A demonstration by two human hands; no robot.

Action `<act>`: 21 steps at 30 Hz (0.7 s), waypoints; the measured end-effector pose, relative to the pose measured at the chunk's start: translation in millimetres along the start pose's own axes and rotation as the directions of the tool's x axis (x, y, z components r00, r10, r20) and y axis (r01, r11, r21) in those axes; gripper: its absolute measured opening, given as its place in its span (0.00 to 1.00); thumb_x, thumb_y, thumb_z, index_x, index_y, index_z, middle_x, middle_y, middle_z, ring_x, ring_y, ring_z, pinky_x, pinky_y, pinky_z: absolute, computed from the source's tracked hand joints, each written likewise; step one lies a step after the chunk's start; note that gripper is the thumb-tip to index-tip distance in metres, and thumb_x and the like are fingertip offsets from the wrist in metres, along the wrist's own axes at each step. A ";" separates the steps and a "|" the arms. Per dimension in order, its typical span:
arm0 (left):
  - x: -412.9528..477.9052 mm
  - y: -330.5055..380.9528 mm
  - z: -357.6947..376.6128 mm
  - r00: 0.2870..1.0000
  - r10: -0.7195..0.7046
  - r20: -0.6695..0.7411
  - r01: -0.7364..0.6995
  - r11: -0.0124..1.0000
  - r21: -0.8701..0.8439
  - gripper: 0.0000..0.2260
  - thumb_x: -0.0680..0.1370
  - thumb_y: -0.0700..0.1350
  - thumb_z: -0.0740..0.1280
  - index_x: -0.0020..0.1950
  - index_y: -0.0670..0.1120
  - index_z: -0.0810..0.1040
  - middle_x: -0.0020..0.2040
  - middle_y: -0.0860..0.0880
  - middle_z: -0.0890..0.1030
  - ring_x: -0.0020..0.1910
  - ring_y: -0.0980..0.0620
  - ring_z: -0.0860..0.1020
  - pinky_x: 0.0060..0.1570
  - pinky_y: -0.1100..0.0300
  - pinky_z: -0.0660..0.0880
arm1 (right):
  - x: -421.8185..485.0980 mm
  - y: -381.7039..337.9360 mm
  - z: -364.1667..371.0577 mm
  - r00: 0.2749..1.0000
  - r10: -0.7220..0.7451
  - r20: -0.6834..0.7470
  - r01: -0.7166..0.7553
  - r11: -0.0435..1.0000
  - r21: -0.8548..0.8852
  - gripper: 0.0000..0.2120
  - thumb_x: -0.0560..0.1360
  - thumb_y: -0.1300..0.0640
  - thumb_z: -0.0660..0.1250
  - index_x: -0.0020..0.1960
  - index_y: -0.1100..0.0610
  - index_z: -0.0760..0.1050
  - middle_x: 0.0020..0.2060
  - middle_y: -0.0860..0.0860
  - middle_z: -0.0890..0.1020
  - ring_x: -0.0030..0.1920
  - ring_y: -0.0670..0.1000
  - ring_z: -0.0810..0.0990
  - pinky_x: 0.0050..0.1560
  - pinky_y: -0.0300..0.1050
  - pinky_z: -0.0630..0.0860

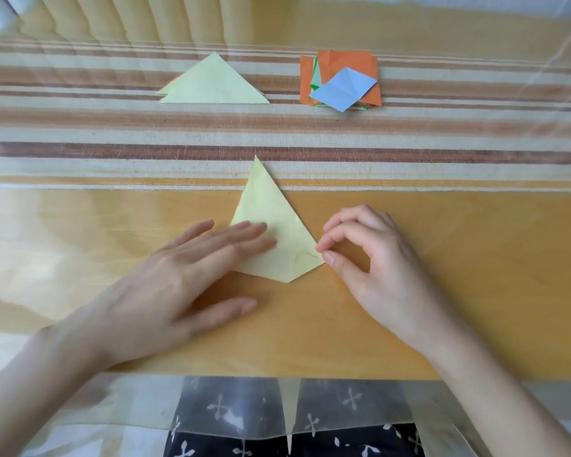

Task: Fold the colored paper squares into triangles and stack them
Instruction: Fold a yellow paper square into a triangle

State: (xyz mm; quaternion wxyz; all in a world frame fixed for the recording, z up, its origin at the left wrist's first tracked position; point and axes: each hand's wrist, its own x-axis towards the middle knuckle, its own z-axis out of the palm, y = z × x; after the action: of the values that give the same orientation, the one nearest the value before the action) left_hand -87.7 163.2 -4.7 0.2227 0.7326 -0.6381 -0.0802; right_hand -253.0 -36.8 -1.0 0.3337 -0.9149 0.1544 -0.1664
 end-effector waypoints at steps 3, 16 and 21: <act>12.0 -4.7 -9.3 0.999 -0.027 -0.039 0.023 0.994 -0.108 0.27 0.75 0.62 0.63 0.70 0.49 0.71 0.69 0.55 0.72 0.67 0.58 0.70 0.66 0.58 0.65 | -2.7 0.1 0.8 0.999 -0.053 0.012 0.053 0.998 -0.019 0.09 0.74 0.50 0.67 0.49 0.54 0.78 0.51 0.44 0.77 0.61 0.46 0.70 0.62 0.28 0.60; 25.1 -8.8 -6.7 0.981 -0.011 -0.192 -0.007 0.996 -0.092 0.23 0.79 0.61 0.57 0.49 0.45 0.82 0.54 0.52 0.82 0.53 0.53 0.79 0.53 0.53 0.75 | -0.8 -5.2 11.9 0.954 -0.248 -0.168 0.195 0.939 -0.282 0.13 0.75 0.51 0.64 0.43 0.57 0.83 0.43 0.49 0.81 0.51 0.53 0.75 0.53 0.44 0.71; 30.4 -1.0 -8.4 0.919 -0.315 -0.238 0.232 0.918 -0.320 0.12 0.77 0.56 0.66 0.44 0.48 0.75 0.33 0.60 0.76 0.33 0.63 0.72 0.36 0.71 0.67 | 3.5 -11.1 13.0 0.979 0.053 -0.198 -0.079 0.989 -0.127 0.07 0.74 0.56 0.71 0.39 0.58 0.79 0.42 0.48 0.77 0.48 0.51 0.71 0.51 0.32 0.65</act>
State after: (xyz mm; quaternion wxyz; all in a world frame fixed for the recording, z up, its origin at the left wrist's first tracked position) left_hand -78.2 135.7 7.3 0.4019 0.7794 -0.4711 -0.0957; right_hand -242.6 -22.8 -2.3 0.2603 -0.9091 0.2274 -0.2327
